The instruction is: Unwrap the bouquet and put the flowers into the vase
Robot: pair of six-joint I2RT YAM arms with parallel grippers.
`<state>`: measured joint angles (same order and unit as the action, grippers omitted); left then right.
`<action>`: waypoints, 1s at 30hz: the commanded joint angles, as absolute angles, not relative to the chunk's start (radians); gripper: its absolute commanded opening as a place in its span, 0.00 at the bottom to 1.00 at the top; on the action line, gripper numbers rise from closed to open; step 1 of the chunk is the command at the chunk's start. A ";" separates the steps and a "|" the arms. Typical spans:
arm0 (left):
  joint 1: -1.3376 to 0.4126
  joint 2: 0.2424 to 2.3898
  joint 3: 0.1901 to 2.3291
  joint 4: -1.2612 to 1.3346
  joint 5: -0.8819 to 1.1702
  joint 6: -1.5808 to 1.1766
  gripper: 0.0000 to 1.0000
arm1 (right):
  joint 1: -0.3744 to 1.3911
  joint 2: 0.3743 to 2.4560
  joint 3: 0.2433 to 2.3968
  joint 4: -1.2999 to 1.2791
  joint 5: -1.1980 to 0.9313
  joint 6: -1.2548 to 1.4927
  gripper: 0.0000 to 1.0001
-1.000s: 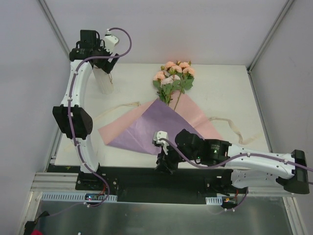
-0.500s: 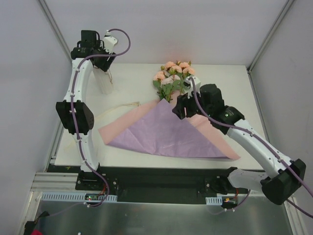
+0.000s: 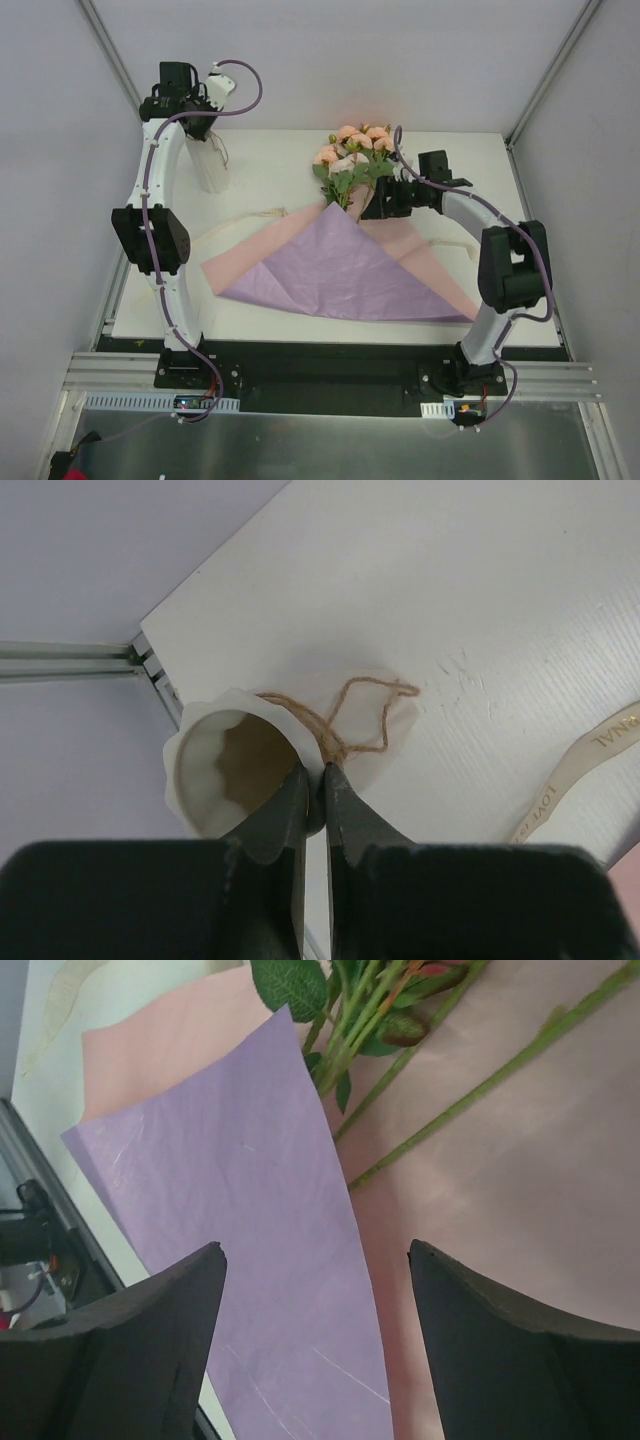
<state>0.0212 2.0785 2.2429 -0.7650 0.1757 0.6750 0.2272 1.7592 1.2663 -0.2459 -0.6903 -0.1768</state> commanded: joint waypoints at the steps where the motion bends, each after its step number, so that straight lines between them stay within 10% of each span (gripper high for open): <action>1: 0.026 2.105 2.255 -0.805 0.190 0.709 0.00 | 0.267 1.822 1.361 -0.178 -0.893 -0.225 0.78; 17: 0.021 2.003 2.220 -0.876 0.250 0.746 0.00 | 0.296 2.052 1.460 -0.229 -0.845 -0.333 0.72; 30: 0.020 1.925 2.207 -0.950 0.299 0.762 0.00 | 0.362 2.028 1.359 -0.131 -0.865 -0.273 0.32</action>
